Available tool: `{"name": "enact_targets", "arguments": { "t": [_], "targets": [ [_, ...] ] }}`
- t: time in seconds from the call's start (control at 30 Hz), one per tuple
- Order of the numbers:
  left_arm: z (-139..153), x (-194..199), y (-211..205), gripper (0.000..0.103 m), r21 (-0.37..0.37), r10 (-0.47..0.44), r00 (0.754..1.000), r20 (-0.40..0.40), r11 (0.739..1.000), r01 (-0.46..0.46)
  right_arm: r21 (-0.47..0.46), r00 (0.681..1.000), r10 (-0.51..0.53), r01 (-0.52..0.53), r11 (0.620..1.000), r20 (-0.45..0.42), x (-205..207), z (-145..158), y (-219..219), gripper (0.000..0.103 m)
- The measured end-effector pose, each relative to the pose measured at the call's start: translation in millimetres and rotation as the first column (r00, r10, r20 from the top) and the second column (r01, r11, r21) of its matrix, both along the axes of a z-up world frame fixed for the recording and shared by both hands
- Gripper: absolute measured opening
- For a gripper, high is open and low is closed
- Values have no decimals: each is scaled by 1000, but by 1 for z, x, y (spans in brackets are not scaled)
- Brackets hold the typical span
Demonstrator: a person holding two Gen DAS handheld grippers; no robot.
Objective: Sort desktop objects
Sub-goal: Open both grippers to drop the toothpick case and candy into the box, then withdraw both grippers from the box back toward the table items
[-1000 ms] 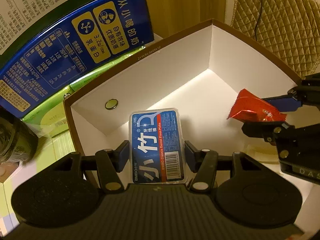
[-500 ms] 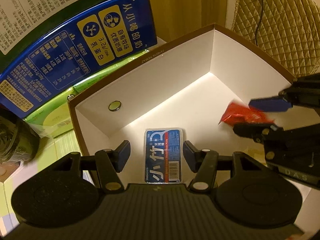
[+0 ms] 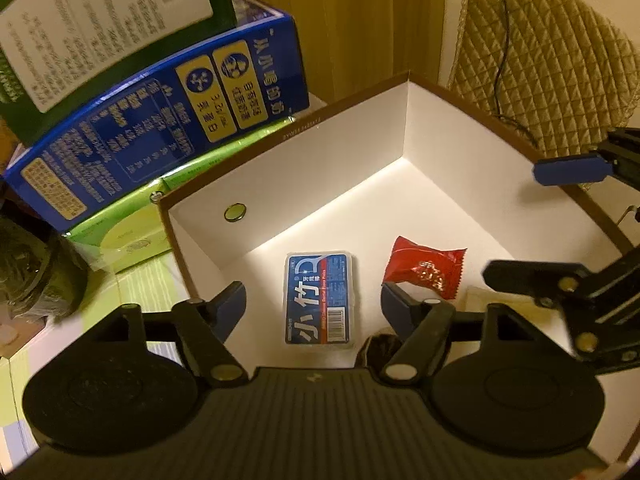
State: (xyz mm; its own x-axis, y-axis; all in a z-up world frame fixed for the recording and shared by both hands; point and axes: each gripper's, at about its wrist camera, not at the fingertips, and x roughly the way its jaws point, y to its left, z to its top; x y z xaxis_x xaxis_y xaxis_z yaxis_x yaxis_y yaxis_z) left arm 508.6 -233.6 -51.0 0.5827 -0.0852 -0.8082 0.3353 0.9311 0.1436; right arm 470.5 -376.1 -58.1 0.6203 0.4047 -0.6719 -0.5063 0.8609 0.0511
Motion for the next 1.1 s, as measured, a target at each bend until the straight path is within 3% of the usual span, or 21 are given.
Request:
{"name": "enact_targets", "arguments": {
  "t": [0.17,0.57,1.1],
  "targets": [
    [12,-21,3,81,-19,2,1000,23,1000,-2,47,1000,-6,6,999,-4,-21,14,-10,101],
    [41,-79,11,92,-54,43,997,59,998,-40,106,998,-50,52,993,-25,-72,29,-24,101],
    [64,-155,34,97,-68,119,989,92,991,-113,138,997,-80,82,987,-22,-132,45,-19,101]
  ]
}}
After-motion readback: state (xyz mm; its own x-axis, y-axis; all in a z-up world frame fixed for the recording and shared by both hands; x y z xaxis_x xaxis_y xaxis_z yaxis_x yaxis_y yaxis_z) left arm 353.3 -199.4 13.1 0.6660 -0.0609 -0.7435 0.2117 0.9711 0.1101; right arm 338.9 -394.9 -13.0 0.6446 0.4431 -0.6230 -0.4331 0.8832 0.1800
